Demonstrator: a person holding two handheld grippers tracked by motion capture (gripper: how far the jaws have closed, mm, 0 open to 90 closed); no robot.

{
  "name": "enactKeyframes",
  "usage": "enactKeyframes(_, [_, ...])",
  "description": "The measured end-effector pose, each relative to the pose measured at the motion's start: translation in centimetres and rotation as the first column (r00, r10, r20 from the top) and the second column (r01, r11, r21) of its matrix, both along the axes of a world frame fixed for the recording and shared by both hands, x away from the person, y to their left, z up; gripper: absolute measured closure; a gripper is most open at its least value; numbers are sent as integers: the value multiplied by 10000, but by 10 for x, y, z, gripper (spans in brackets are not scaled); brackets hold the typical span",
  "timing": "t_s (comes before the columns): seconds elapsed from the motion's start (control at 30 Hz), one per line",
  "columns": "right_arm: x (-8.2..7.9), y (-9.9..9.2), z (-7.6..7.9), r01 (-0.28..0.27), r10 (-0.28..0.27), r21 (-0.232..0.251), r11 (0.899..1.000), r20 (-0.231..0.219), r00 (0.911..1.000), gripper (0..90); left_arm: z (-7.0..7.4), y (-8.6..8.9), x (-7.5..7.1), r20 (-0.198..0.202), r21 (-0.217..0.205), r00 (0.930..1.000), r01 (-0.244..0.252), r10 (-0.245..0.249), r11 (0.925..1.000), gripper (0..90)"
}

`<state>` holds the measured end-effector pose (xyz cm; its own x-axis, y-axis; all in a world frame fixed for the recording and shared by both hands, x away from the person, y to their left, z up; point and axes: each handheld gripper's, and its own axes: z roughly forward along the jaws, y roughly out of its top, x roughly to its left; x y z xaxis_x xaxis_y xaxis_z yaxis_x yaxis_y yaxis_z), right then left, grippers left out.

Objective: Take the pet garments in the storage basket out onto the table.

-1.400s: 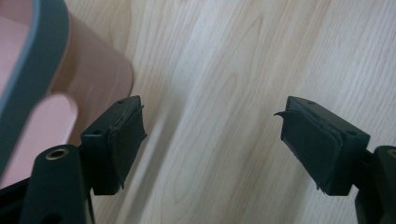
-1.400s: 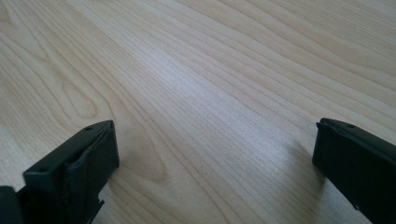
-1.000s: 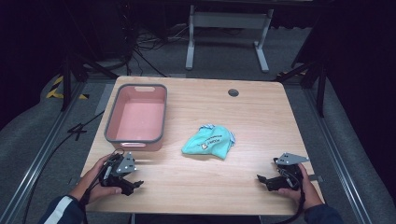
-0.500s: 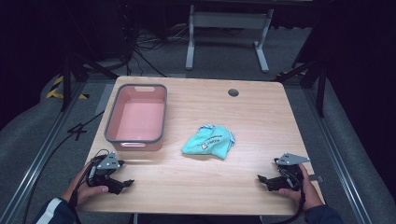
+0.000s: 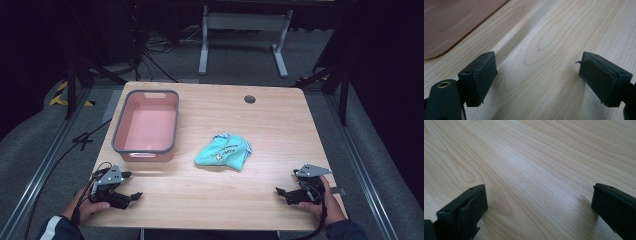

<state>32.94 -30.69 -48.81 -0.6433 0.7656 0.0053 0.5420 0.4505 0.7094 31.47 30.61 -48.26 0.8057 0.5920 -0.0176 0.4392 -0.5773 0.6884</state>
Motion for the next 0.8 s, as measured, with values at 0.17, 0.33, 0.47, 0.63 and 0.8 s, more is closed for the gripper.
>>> enactKeyframes(0.17, [0,0,0,3,-3,1,10000,-4,10000,6,0,0,0,1,0,10000,-26,26,10000,149])
enactKeyframes(0.33, [0,0,0,-8,8,0,10000,0,10000,6,0,0,0,-4,4,10000,-27,27,10000,148])
enactKeyframes(0.47, [0,0,0,-6,6,1,10000,-3,10000,6,0,0,0,-7,-3,10000,-47,47,10000,145])
enactKeyframes(0.63, [0,0,0,-16,16,2,10000,-1,10000,6,0,-1,0,0,-18,9999,-118,118,9999,140])
enactKeyframes(0.8, [0,0,0,-33,33,3,10000,-3,10000,6,0,-2,0,-12,-18,9999,-148,148,9999,137])
